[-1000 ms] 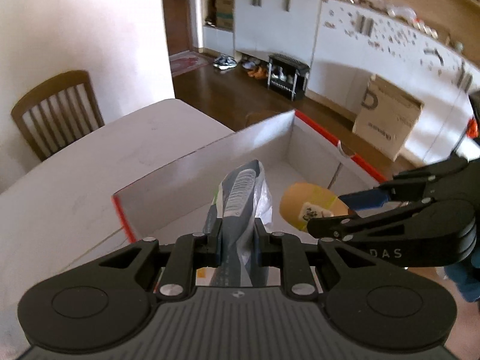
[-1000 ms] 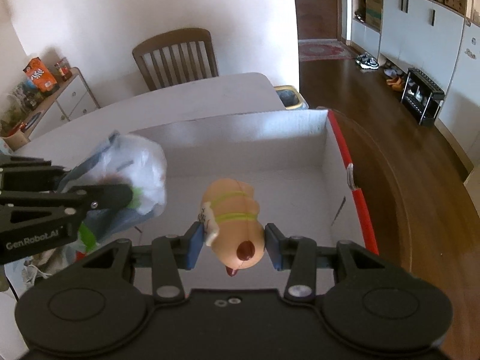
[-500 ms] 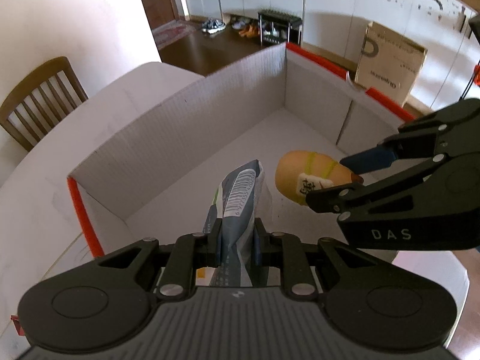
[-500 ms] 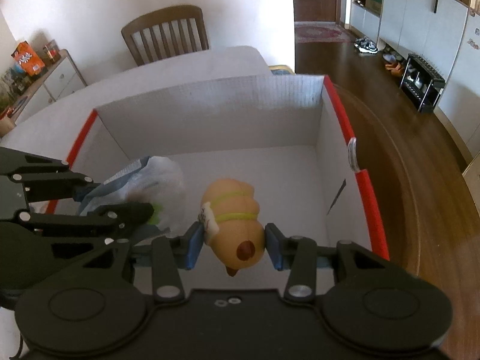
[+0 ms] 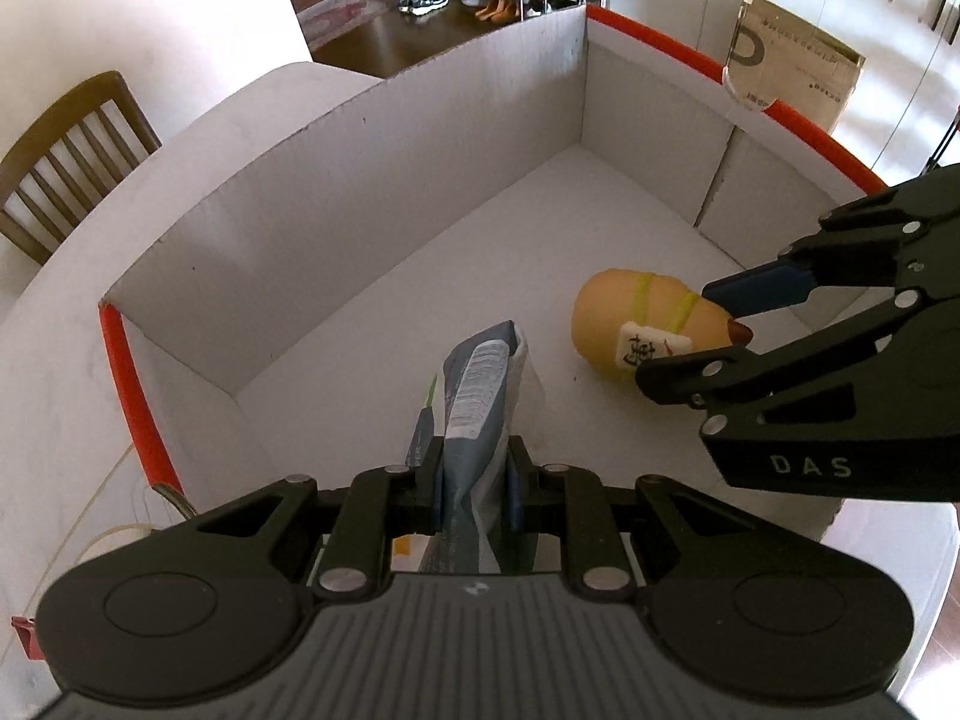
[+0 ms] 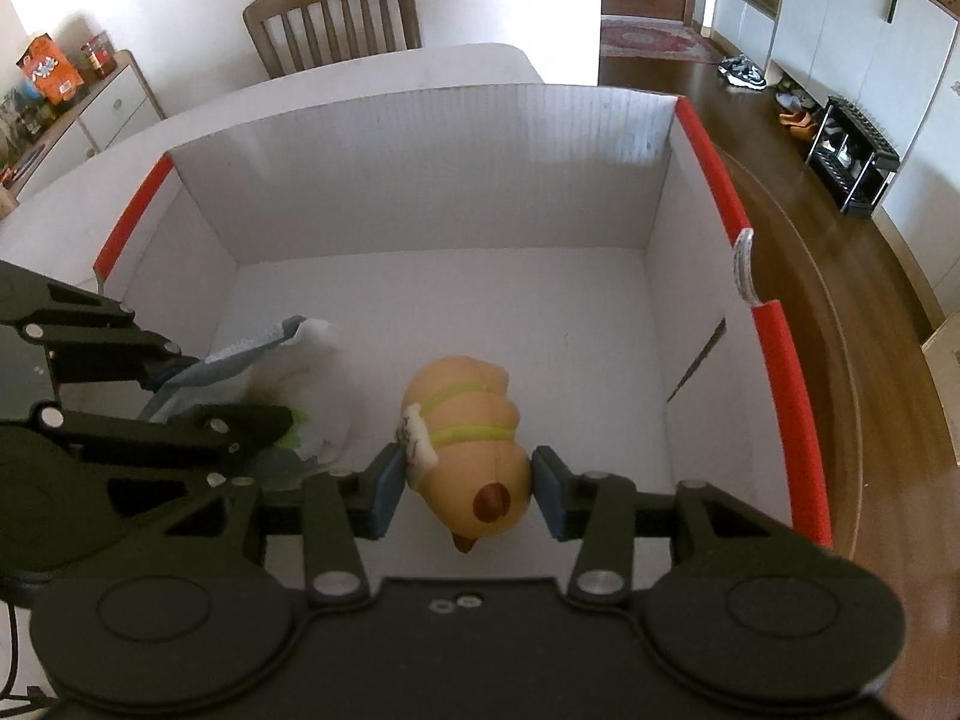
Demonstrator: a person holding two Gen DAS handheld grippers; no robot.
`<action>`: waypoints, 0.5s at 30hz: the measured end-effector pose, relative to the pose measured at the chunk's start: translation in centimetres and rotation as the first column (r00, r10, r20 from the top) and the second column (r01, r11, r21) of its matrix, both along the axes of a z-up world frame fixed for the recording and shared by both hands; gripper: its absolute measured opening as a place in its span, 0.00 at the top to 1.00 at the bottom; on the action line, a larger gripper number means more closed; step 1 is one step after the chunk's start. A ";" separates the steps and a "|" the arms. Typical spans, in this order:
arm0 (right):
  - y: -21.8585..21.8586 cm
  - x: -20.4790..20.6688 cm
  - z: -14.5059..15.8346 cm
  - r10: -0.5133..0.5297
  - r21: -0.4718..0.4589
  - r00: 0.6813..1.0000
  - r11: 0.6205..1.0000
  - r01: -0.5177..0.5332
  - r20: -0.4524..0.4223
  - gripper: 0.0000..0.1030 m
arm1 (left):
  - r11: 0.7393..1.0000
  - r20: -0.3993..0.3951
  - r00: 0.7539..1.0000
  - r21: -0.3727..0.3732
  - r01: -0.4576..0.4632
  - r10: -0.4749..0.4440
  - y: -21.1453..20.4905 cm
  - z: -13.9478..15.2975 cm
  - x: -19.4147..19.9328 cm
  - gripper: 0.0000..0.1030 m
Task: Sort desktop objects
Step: 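Carry the grey bag and yellow toy with both grippers into the red shoebox, then open both grippers to drop the bag and toy inside the box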
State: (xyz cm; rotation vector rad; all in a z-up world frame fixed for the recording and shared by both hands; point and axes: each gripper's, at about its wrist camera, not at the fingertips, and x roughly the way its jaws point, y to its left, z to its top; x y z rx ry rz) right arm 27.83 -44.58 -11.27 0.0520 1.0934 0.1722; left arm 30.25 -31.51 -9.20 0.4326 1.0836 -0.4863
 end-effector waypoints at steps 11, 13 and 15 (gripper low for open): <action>-0.4 -0.1 0.2 -0.006 -0.004 1.000 1.000 0.006 0.005 0.47 | 1.000 -0.013 1.000 0.014 0.002 -0.002 0.0 -0.2 -0.1 0.76; -0.6 -0.2 0.3 -0.006 -0.002 1.000 1.000 0.006 0.013 0.44 | 1.000 -0.016 1.000 0.005 -0.012 0.012 0.1 -0.2 -0.1 0.72; -0.7 -0.4 0.7 -0.004 -0.002 1.000 1.000 0.004 0.023 0.40 | 1.000 -0.014 1.000 -0.013 -0.021 0.021 0.2 -0.1 -0.1 0.49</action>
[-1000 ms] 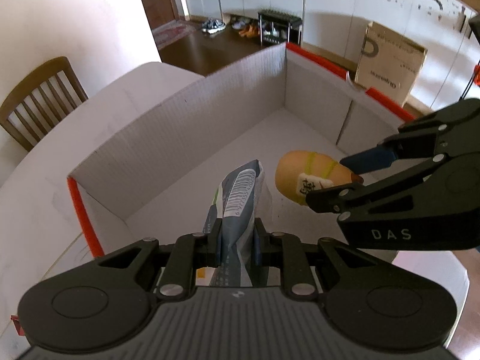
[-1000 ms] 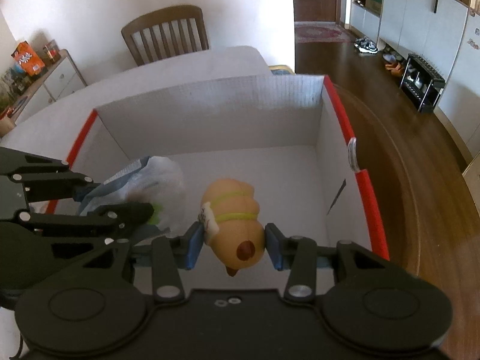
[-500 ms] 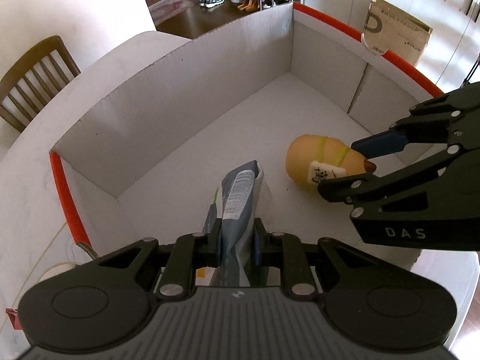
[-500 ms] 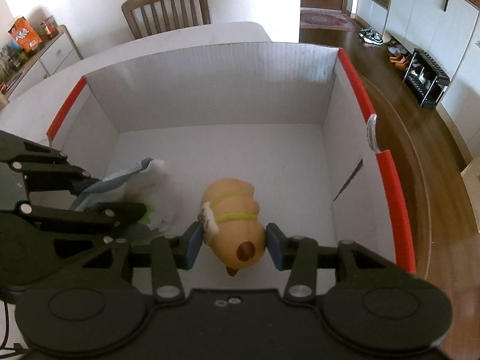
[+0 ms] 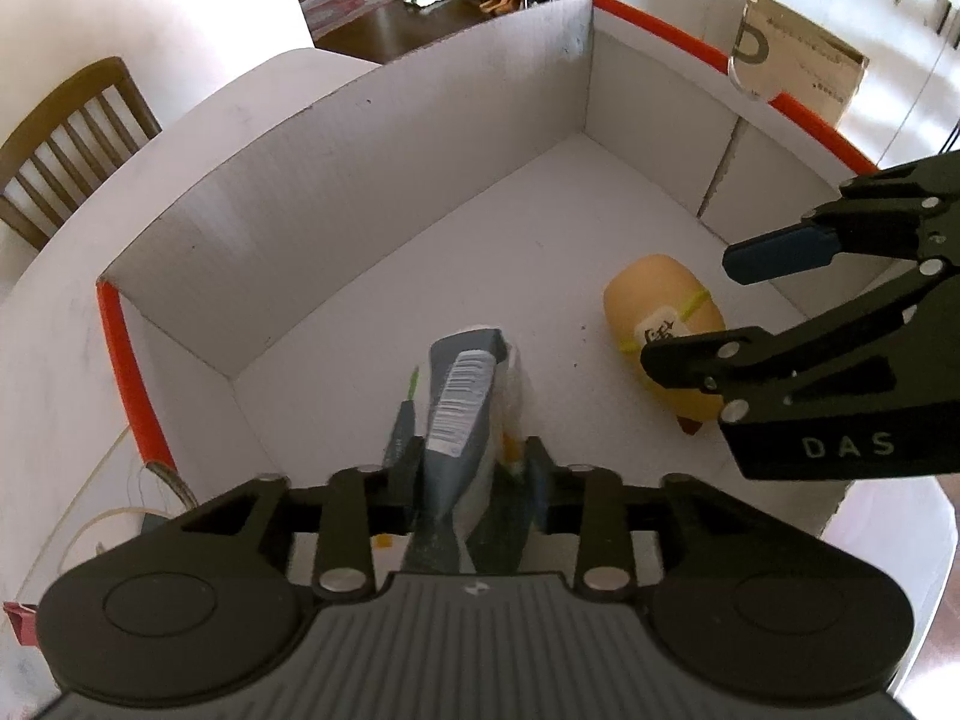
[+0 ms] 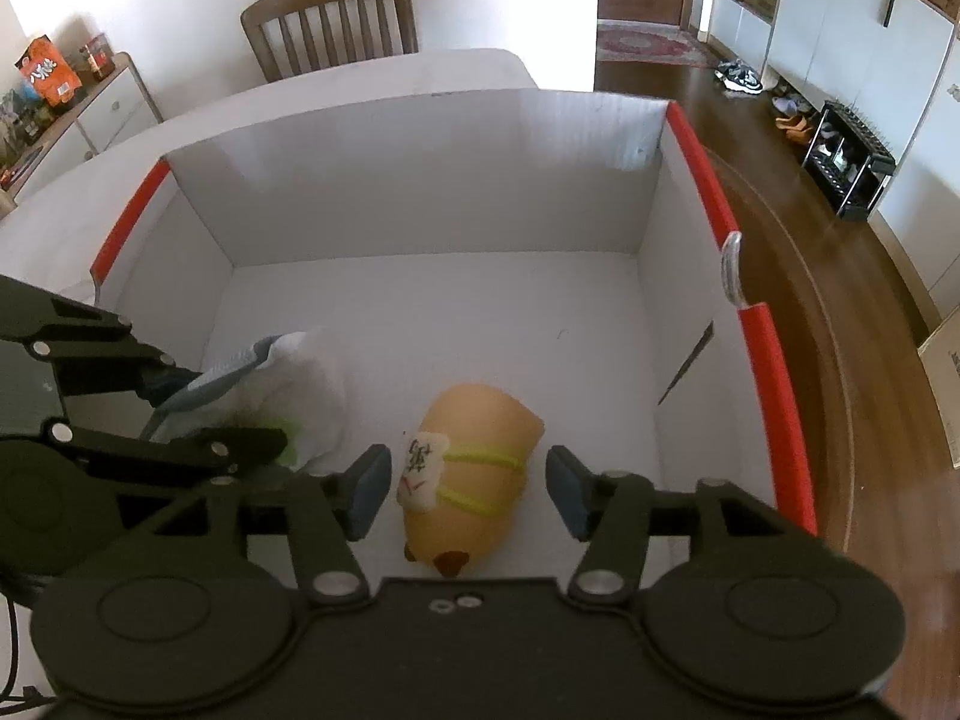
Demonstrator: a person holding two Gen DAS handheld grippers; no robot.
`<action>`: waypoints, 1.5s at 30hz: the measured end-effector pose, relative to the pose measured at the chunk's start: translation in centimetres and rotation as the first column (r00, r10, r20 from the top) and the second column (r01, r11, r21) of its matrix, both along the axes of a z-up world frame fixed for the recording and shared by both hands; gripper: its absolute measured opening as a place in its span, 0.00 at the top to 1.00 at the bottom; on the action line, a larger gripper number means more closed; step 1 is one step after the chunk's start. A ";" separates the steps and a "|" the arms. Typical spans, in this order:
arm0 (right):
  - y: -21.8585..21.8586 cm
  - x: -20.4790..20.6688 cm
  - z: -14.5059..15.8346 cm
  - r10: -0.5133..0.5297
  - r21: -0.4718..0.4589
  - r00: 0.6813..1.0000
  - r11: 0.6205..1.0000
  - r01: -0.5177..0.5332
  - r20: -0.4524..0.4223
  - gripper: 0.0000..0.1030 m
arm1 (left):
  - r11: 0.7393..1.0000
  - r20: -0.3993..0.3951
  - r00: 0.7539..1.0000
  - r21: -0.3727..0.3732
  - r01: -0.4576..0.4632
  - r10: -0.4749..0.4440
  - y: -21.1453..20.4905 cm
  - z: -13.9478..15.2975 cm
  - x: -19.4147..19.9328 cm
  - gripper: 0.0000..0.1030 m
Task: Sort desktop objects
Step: 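Open both grippers to drop the bag and toy inside the box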
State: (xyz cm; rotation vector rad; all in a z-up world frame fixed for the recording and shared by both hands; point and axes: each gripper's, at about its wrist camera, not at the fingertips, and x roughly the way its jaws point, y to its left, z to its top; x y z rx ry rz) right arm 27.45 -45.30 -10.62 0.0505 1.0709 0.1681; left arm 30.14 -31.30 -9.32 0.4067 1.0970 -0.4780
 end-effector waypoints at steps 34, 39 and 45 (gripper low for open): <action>-2.5 -4.0 6.2 -0.003 0.109 0.986 0.994 -0.016 0.169 0.20 | 0.984 0.189 0.981 -0.177 -0.009 0.042 2.7 5.7 -5.0 0.33; -2.3 -4.6 6.9 0.000 0.147 0.980 0.989 -0.030 0.198 0.18 | 0.974 0.183 0.981 -0.226 -0.016 0.059 3.8 6.4 -5.5 0.30; -1.6 -5.2 7.6 -0.016 0.154 0.975 0.988 -0.018 0.220 0.15 | 0.964 0.190 0.980 -0.267 -0.008 0.061 5.0 6.9 -6.2 0.19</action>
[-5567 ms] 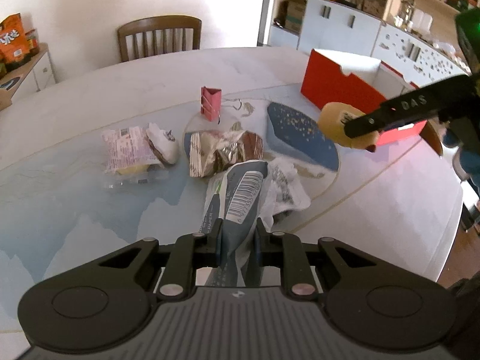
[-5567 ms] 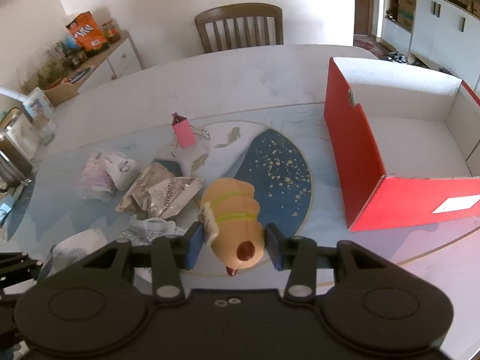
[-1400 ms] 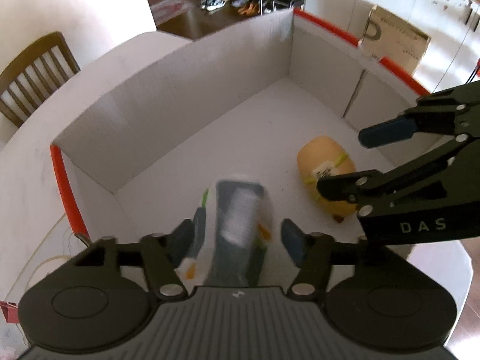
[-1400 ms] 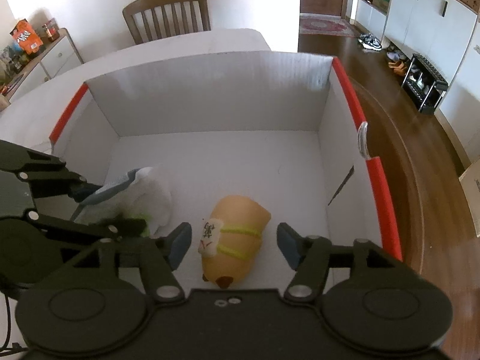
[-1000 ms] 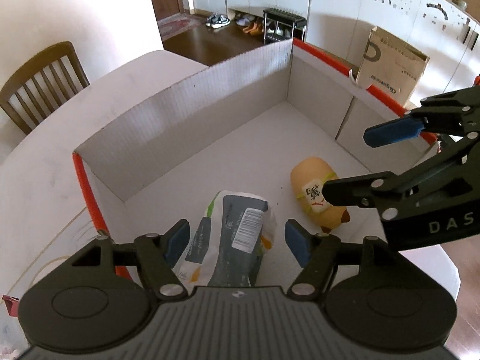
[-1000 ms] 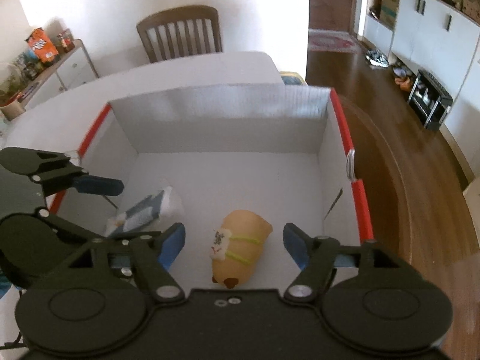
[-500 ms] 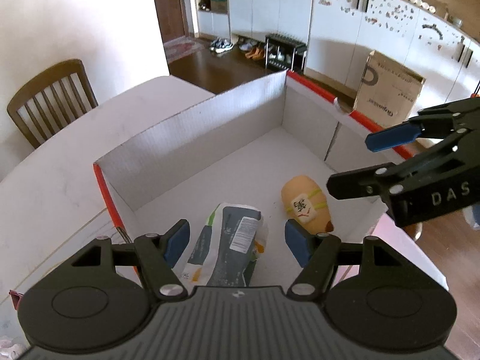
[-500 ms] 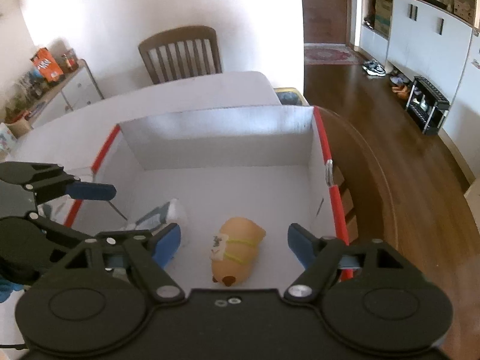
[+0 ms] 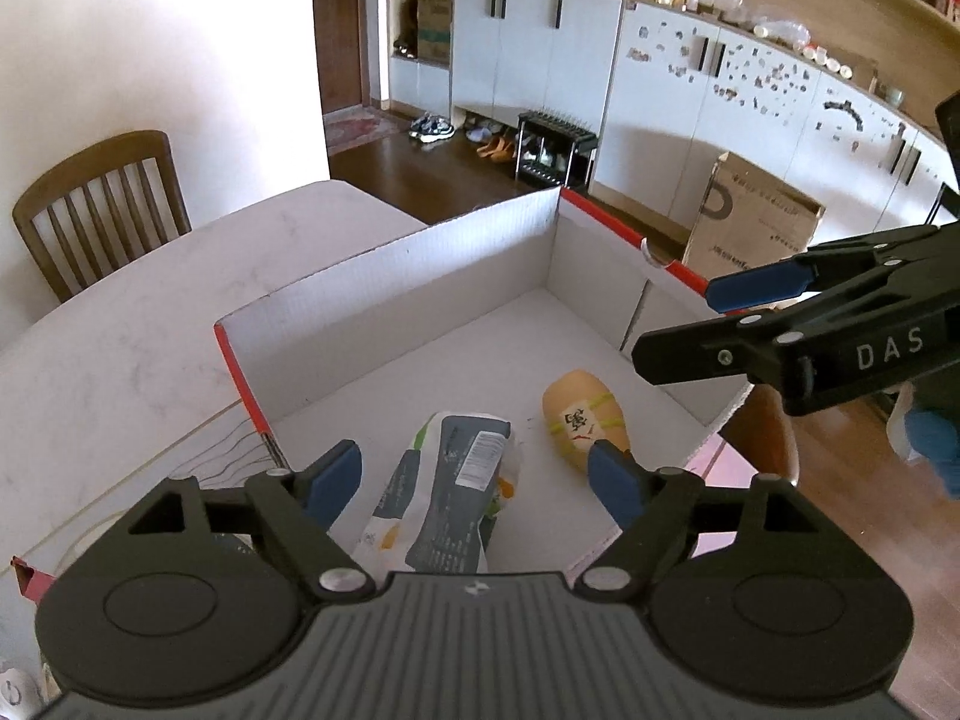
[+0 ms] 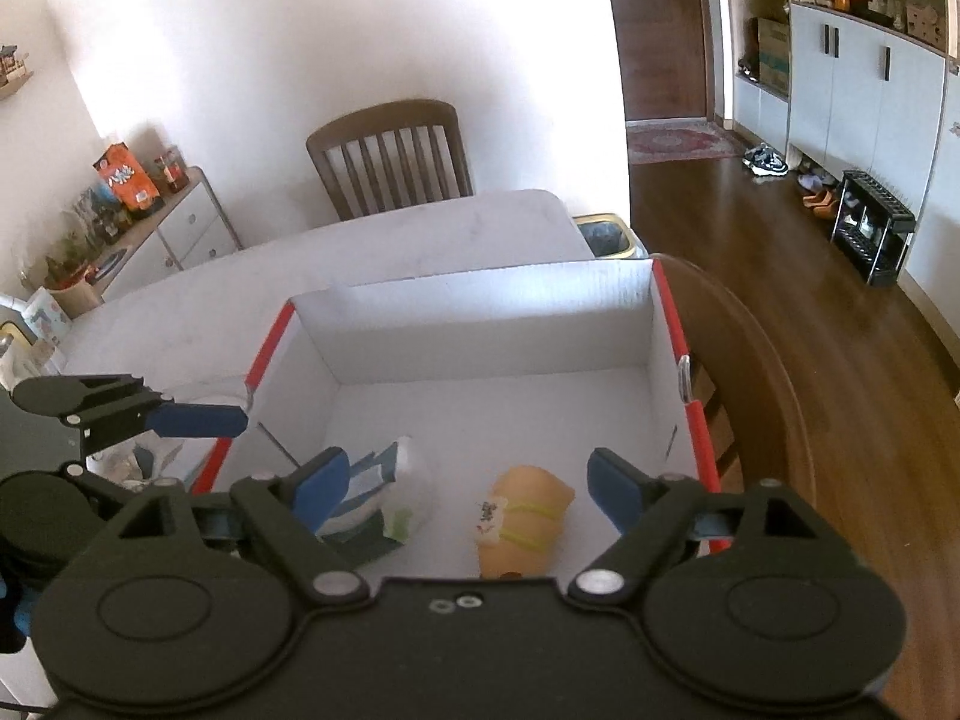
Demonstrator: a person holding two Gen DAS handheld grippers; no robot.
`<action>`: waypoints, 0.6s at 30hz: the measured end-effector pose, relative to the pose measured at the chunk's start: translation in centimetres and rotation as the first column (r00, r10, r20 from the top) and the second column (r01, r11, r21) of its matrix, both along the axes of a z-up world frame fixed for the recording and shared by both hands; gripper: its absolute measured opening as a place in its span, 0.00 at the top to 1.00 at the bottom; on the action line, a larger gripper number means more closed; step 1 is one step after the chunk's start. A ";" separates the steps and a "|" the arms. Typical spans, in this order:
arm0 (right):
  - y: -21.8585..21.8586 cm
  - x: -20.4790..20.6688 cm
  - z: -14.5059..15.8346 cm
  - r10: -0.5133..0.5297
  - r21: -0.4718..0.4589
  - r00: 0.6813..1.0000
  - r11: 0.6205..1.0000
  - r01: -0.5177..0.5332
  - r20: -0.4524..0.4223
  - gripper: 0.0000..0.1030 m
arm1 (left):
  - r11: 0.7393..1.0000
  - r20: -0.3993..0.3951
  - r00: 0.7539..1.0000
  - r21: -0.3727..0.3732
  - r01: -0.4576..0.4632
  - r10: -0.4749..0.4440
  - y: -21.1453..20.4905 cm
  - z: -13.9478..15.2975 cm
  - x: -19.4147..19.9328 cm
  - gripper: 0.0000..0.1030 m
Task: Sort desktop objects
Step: 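Open both grippers to drop the bag and toy inside the box, then withdraw both grippers from the box back over the table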
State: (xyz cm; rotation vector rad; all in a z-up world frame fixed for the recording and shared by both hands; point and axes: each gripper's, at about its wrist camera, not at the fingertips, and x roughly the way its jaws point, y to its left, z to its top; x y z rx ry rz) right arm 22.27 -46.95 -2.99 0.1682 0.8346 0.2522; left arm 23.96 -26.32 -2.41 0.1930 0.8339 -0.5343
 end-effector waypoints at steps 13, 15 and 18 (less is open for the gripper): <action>3.3 -1.2 0.8 -0.013 0.004 1.000 1.000 0.013 0.018 0.15 | 0.998 0.043 0.999 -0.059 -0.007 0.009 4.1 1.8 -2.5 0.00; 4.2 -1.3 0.9 -0.010 0.003 1.000 1.000 0.010 0.019 0.15 | 0.998 0.055 0.998 -0.064 -0.016 0.020 5.0 2.1 -3.0 0.00; 5.7 -1.6 1.1 0.000 0.000 1.000 1.000 0.000 0.020 0.15 | 0.997 0.067 0.997 -0.071 -0.034 0.039 6.3 2.5 -3.5 0.00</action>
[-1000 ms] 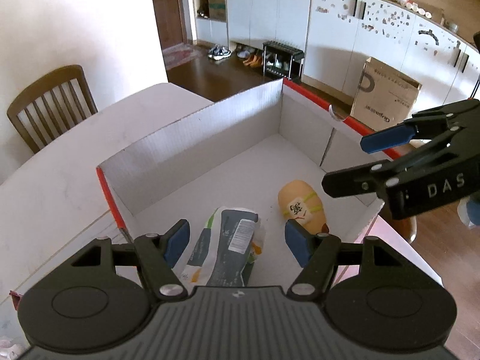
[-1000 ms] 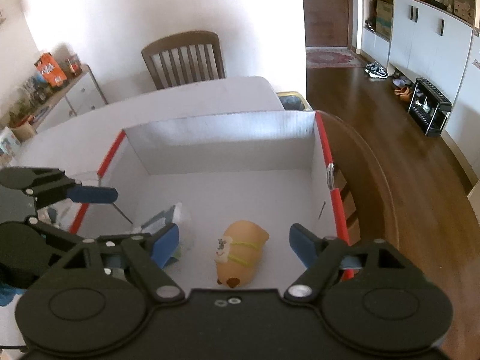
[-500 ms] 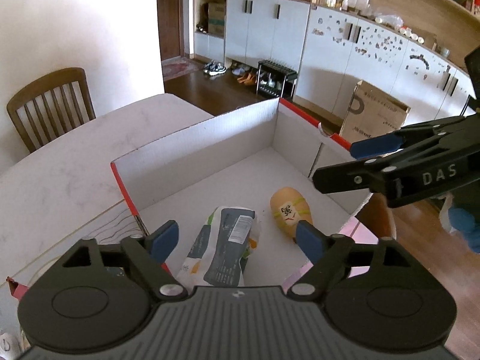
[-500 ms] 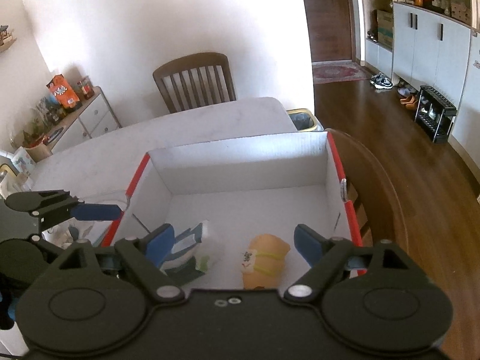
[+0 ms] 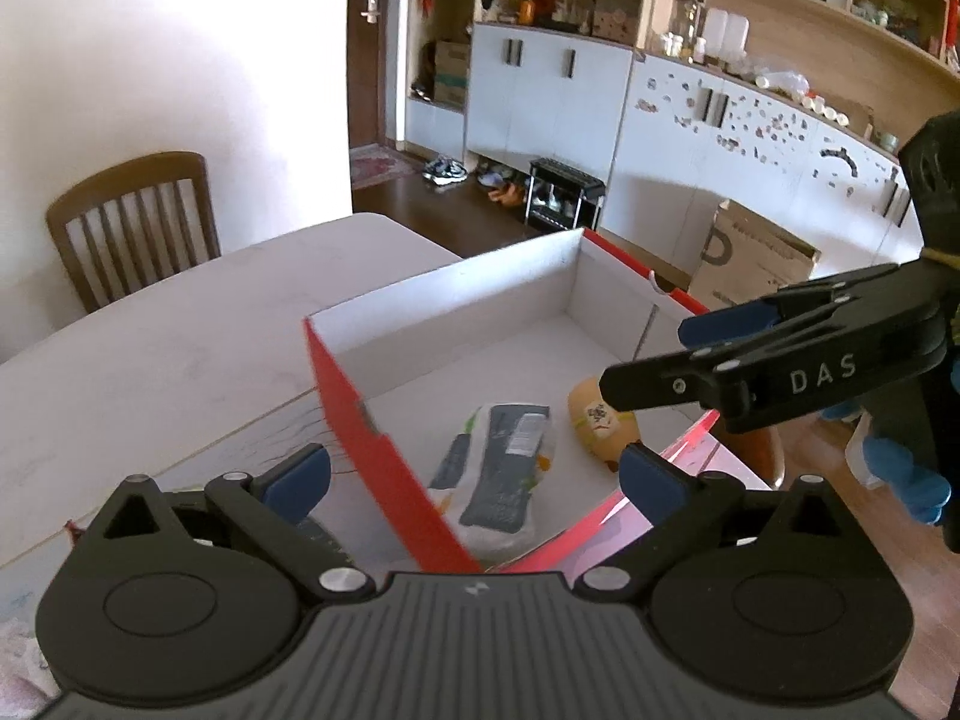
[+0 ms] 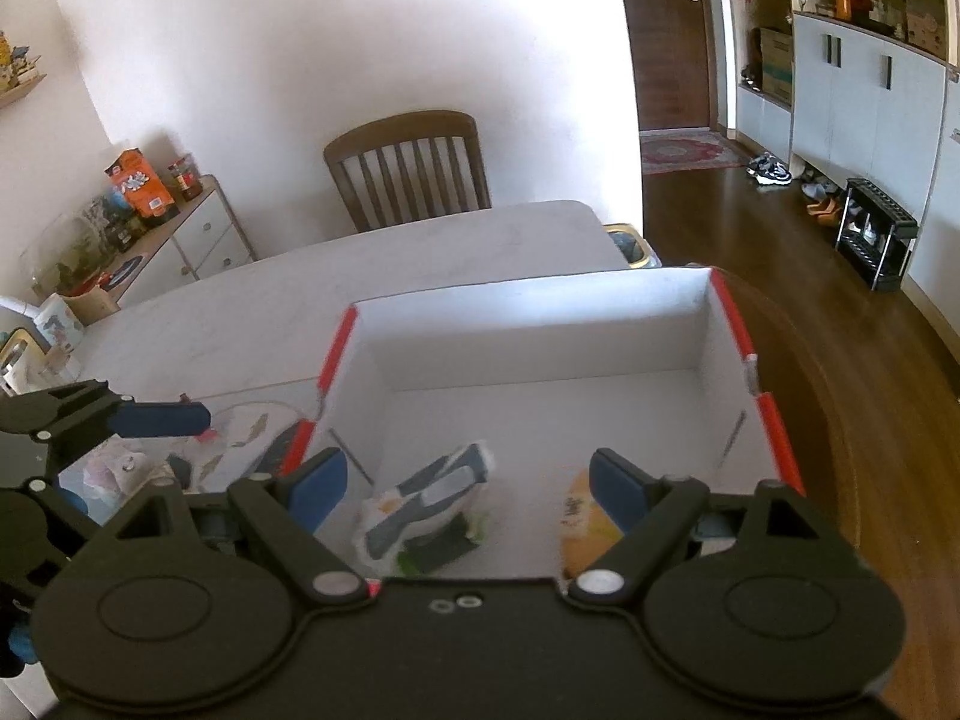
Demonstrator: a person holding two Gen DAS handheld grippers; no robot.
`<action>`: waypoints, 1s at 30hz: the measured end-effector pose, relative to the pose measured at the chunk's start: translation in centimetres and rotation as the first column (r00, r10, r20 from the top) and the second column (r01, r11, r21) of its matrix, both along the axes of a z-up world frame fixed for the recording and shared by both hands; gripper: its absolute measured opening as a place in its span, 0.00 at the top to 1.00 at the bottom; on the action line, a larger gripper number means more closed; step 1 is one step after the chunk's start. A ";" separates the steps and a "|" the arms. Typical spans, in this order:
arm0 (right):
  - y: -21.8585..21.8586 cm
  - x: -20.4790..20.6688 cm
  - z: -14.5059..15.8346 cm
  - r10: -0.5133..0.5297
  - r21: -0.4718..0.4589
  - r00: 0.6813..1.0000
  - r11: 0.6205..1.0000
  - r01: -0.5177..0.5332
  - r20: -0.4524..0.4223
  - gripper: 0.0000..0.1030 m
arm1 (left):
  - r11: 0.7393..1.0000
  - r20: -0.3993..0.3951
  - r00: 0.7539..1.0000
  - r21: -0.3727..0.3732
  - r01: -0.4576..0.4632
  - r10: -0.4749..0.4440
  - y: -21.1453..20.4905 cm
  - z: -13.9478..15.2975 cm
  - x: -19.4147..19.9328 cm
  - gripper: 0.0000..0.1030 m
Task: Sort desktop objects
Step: 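Withdraw both grippers from the box back over the table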
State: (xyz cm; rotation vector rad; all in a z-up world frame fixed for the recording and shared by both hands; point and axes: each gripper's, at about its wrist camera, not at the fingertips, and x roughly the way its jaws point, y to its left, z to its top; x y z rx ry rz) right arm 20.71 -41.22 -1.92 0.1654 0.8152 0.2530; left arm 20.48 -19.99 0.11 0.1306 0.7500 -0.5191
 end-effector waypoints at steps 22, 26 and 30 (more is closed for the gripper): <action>10.6 -1.0 0.1 0.086 -0.023 0.996 0.996 -0.086 -0.012 0.14 | 0.984 0.034 0.983 0.000 -0.179 0.178 12.1 0.1 -4.3 0.00; 13.0 -1.1 -0.2 0.111 -0.036 0.994 0.993 -0.111 -0.019 0.14 | 0.979 0.033 0.979 0.015 -0.204 0.203 14.3 -0.8 -5.2 0.00; 15.4 -1.0 -0.7 0.143 -0.054 0.989 0.988 -0.144 -0.027 0.14 | 0.975 0.013 0.975 0.039 -0.220 0.220 16.3 -2.3 -5.9 0.00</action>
